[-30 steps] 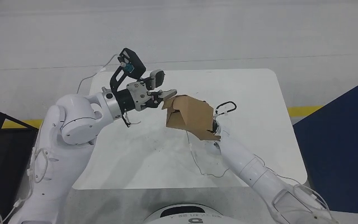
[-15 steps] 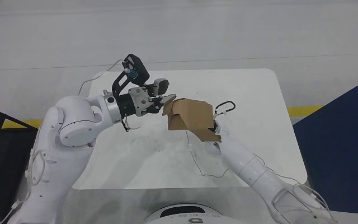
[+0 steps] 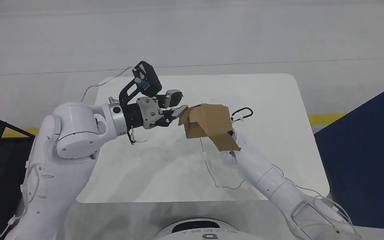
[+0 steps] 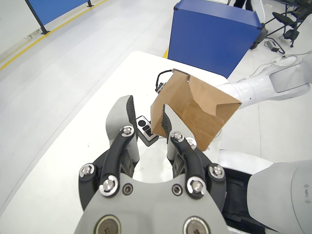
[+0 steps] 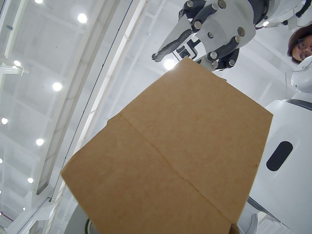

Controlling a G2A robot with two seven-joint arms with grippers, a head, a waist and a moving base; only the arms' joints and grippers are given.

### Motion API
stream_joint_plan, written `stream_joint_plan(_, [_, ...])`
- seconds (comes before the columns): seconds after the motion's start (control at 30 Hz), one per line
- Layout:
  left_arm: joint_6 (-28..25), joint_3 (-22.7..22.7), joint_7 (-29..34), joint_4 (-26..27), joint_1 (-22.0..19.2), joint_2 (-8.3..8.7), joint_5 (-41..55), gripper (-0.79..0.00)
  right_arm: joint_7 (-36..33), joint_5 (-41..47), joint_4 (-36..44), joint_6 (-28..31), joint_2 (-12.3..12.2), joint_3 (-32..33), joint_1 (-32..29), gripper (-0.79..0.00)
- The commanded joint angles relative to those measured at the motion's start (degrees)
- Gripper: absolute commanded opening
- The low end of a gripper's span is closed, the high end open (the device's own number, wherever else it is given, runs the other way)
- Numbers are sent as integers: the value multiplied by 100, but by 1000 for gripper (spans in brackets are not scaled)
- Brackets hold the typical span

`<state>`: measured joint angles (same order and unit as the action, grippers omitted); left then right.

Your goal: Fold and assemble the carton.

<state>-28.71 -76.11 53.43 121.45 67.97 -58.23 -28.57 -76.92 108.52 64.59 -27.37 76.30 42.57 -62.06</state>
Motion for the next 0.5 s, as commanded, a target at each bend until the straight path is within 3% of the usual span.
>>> stream_joint_plan(0.0, [-33,49,72,47,-18,10,-32,-425,-9,38,-22,9,-2,31,-8,-785])
stream_joint_plan(0.27, [184,323,30,99,-192,6,-171,-434,-37,51,-189,37,3,179,-19,-785])
stream_joint_plan(0.47, [270,171,-84,175,-179,30,76,-431,-43,21,-97,43,-36,262,-93,-785])
